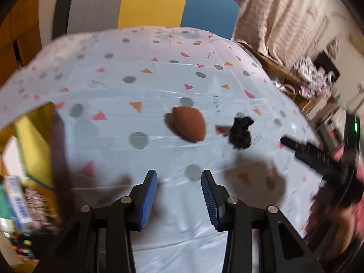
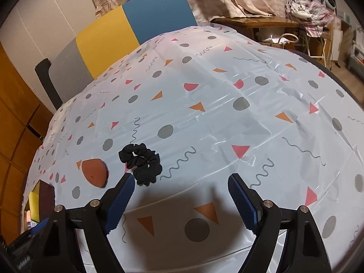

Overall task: Organize soft objects
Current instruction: 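Grasp the brown egg sponge with the left tool while the right tool grasps the black scrunchie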

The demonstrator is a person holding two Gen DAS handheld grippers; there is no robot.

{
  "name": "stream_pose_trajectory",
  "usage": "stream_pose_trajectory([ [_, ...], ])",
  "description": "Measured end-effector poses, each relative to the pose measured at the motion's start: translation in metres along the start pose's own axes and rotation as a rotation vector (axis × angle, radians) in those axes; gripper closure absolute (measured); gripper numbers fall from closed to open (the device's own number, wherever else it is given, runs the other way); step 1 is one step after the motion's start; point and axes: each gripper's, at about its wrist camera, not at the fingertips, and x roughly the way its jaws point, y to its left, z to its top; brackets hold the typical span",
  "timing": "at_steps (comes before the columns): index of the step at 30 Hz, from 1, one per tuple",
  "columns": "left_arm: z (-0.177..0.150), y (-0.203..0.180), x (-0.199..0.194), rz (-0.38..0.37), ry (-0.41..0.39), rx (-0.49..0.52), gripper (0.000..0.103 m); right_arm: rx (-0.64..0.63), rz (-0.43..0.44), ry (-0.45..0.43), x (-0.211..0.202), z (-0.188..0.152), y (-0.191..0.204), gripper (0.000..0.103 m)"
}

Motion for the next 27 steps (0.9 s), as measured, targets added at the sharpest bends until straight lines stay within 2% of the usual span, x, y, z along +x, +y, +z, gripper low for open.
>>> stream_pose_trajectory([
  [6,0.028,-0.008,0.041,-0.086,0.050,-0.127,0.059,0.005,0.022,0.016,0.002,-0.001,0.002,0.017],
  [10,0.045,-0.008,0.061,-0.098,0.022,-0.176,0.045,0.012,0.035,0.019,0.001,0.000,0.002,0.017],
  [11,0.049,-0.006,0.067,-0.101,0.025,-0.196,0.043,0.016,0.040,0.023,0.002,0.000,0.001,0.017],
  [17,0.067,-0.003,0.098,-0.032,0.030,-0.212,0.043,0.027,0.053,0.045,0.006,-0.001,0.002,0.016],
  [20,0.069,0.000,0.113,-0.015,0.053,-0.221,0.047,0.029,0.051,0.042,0.006,-0.001,0.002,0.016],
  [21,0.069,0.001,0.115,-0.032,0.061,-0.219,0.056,0.027,0.050,0.043,0.007,-0.001,0.002,0.016],
  [22,0.067,-0.001,0.117,-0.048,0.068,-0.200,0.059,0.026,0.049,0.044,0.007,-0.001,0.001,0.016],
  [24,0.062,-0.007,0.111,-0.045,0.038,-0.142,0.064,0.028,0.048,0.048,0.009,-0.001,0.001,0.016],
  [27,0.051,-0.010,0.099,-0.090,0.016,-0.092,0.066,0.027,0.048,0.051,0.010,-0.001,0.001,0.016],
])
